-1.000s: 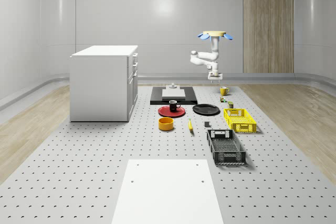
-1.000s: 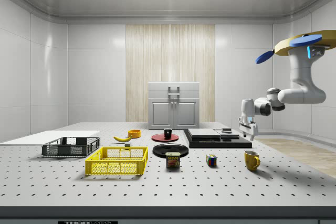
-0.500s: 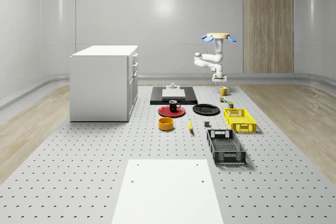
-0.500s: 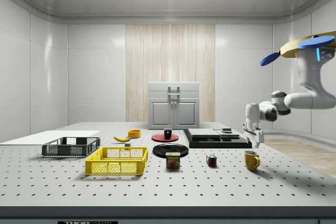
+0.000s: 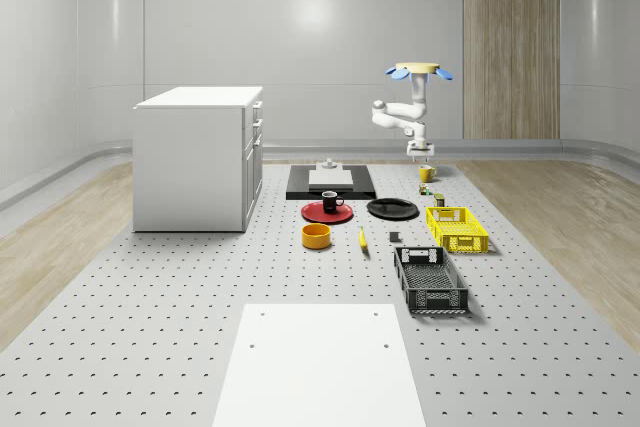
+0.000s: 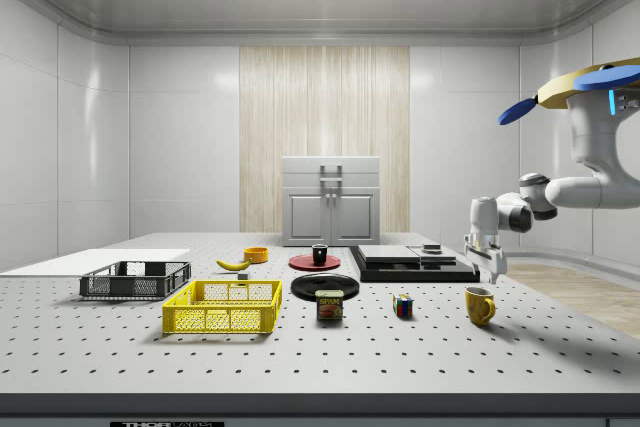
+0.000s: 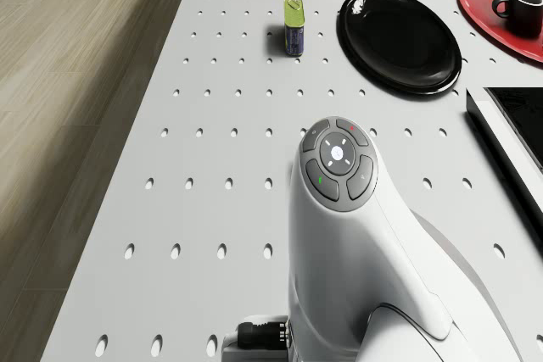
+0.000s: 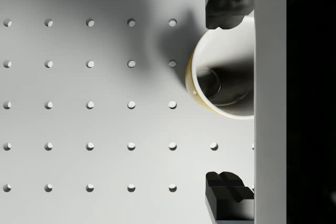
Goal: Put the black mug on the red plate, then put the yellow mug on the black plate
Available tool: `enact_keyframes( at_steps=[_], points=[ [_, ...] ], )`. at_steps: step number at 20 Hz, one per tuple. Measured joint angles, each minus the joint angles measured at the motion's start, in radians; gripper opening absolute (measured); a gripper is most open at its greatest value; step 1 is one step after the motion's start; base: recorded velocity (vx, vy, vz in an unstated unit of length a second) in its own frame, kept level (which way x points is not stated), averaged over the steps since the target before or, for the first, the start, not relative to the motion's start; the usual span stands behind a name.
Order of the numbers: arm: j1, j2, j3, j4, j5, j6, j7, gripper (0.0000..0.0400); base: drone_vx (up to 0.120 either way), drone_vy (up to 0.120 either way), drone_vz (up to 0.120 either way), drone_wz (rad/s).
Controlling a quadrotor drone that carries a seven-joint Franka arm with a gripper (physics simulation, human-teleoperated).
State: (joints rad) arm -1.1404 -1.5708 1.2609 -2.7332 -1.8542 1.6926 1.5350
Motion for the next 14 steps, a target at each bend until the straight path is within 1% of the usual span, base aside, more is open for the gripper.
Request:
enact_keyframes(
  at_steps=[3, 5, 6, 10, 14],
  points=[
    [0.0, 0.0, 0.0, 0.0, 0.0, 0.0, 0.0, 0.04, 0.12, 0.0, 0.0, 0.0],
    [0.0, 0.0, 0.0, 0.0, 0.0, 0.0, 0.0, 0.04, 0.04, 0.0, 0.0, 0.0],
    [0.0, 0.0, 0.0, 0.0, 0.0, 0.0, 0.0, 0.04, 0.12, 0.0, 0.0, 0.0],
    [-0.002, 0.0, -0.007, 0.002, -0.007, 0.004, 0.0, 0.04, 0.0, 0.0, 0.0, 0.0],
    [-0.011, 0.003, -0.046, 0.016, -0.041, 0.02, 0.002, 0.04, 0.0, 0.0, 0.0, 0.0]
  ],
)
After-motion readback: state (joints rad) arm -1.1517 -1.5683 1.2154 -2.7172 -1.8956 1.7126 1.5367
